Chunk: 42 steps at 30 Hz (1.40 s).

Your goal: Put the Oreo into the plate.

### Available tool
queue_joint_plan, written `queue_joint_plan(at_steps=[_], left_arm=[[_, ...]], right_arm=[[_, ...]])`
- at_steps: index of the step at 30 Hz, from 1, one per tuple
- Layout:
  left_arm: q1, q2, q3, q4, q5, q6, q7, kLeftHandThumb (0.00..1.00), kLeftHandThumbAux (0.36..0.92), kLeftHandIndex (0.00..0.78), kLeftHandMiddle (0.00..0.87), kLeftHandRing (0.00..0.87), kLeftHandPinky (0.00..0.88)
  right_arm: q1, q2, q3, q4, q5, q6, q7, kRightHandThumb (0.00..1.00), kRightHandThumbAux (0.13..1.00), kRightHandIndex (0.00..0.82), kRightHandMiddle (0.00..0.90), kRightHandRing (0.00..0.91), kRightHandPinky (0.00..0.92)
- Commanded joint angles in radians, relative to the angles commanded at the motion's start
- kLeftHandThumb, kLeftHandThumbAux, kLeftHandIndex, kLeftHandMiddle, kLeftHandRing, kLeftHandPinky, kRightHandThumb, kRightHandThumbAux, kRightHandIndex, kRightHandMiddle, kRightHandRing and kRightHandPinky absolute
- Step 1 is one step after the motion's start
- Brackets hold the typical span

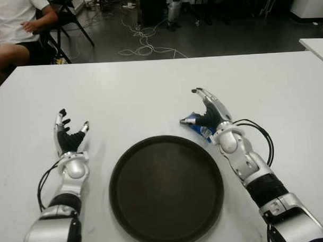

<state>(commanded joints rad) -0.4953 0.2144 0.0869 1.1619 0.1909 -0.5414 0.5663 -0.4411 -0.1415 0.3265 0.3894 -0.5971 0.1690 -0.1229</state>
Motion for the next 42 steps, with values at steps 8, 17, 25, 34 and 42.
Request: queue_joint_plan(at_steps=[8,17,25,34,42], left_arm=[[-0.003,-0.001,0.008,0.003,-0.012,0.0,-0.016,0.207,0.794,0.104,0.127,0.143,0.173],[0.0,0.002,-0.003,0.001,0.002,0.001,-0.001,0.205,0.784,0.096,0.125,0.135,0.153],[-0.001,0.002,-0.002,0.004,0.004,0.001,0.004,0.214,0.786,0.106,0.131,0.147,0.18],[0.0,0.003,-0.002,0.005,0.003,-0.008,-0.001,0.233,0.785,0.109,0.126,0.148,0.192],[0.0,0.003,-0.003,0.005,0.005,-0.007,0.002,0.242,0.782,0.111,0.122,0.144,0.185]], right_arm=[[-0.013,-0.016,0.051,-0.035,-0.087,0.114,0.046,0.0,0.713,0.0,0.0,0.0,0.002],[-0.016,-0.039,0.087,-0.046,-0.126,0.137,0.069,0.0,0.738,0.0,0.0,0.0,0.0],[-0.018,-0.049,0.099,-0.06,-0.134,0.166,0.1,0.0,0.764,0.0,0.0,0.0,0.0],[-0.02,-0.048,0.103,-0.06,-0.138,0.196,0.116,0.0,0.773,0.0,0.0,0.0,0.0],[-0.021,-0.047,0.106,-0.05,-0.146,0.201,0.11,0.0,0.776,0.0,0.0,0.0,0.0]])
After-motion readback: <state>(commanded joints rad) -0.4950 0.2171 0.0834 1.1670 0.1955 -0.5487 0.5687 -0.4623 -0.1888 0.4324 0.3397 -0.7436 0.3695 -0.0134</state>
